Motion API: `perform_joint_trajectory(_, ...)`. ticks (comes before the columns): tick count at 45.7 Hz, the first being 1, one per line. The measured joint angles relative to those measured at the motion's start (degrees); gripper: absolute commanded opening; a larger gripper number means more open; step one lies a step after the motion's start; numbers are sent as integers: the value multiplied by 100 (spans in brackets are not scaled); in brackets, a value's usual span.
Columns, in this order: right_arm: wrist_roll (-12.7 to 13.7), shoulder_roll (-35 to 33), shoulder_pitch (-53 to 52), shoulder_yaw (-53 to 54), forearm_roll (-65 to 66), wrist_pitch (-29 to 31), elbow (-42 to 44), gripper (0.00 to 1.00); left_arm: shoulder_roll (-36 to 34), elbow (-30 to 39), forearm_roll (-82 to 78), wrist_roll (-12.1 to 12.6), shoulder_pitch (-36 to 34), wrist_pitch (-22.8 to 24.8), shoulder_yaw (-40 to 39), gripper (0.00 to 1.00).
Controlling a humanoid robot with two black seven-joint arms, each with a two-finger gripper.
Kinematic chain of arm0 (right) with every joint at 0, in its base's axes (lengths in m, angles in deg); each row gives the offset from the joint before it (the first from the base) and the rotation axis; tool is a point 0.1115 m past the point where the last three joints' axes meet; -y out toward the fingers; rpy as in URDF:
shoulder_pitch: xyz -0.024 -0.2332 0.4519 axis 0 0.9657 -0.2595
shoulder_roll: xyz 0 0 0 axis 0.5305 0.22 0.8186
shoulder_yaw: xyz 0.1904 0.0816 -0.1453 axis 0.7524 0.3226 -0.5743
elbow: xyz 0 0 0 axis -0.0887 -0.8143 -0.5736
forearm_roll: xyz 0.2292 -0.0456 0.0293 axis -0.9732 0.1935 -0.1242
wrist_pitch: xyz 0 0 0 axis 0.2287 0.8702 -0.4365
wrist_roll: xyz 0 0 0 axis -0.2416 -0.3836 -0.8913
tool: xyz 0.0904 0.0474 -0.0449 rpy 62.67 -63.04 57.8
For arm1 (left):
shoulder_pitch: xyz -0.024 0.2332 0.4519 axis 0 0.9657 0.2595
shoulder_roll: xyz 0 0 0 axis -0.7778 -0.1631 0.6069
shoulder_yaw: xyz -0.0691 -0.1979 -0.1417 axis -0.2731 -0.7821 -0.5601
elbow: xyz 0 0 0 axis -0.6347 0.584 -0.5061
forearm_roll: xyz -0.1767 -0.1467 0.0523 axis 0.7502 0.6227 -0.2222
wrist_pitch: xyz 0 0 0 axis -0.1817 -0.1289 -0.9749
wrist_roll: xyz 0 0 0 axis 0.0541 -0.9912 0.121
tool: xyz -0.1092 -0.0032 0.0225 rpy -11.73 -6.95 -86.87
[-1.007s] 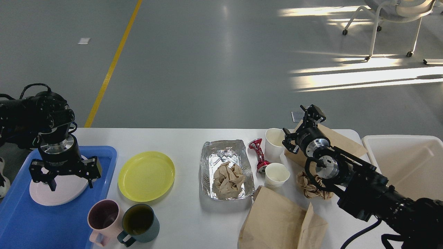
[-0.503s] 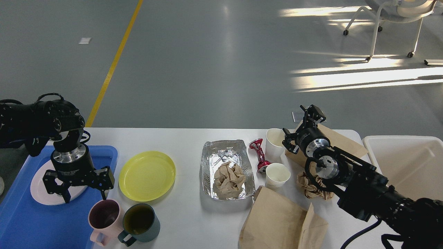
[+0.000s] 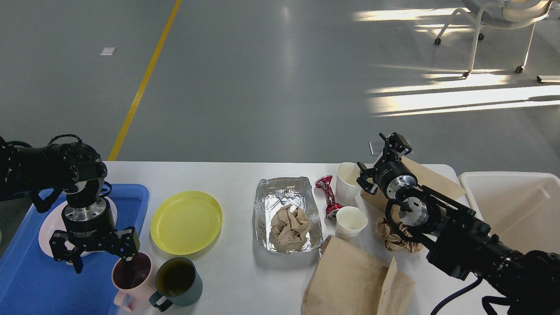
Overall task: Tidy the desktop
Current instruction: 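Lower the left gripper onto the pink mug and grasp it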
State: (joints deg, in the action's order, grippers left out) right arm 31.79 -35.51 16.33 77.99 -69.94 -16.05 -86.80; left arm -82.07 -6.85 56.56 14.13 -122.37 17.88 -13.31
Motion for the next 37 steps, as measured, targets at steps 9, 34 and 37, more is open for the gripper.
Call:
perform_joint_trajectory(9,0,0,0,0,0,-3,0,100,13,-148,-5,-5,162,0,-106,76)
perform_joint_trajectory(34,0,0,-1,0,0,-3,0,100,321,-399,-2,-17,379,0,-262,40)
perform_joint_trajectory(37,0,0,-1,0,0,-3,0,100,322,-414,-3,-17,392,0,-263,37)
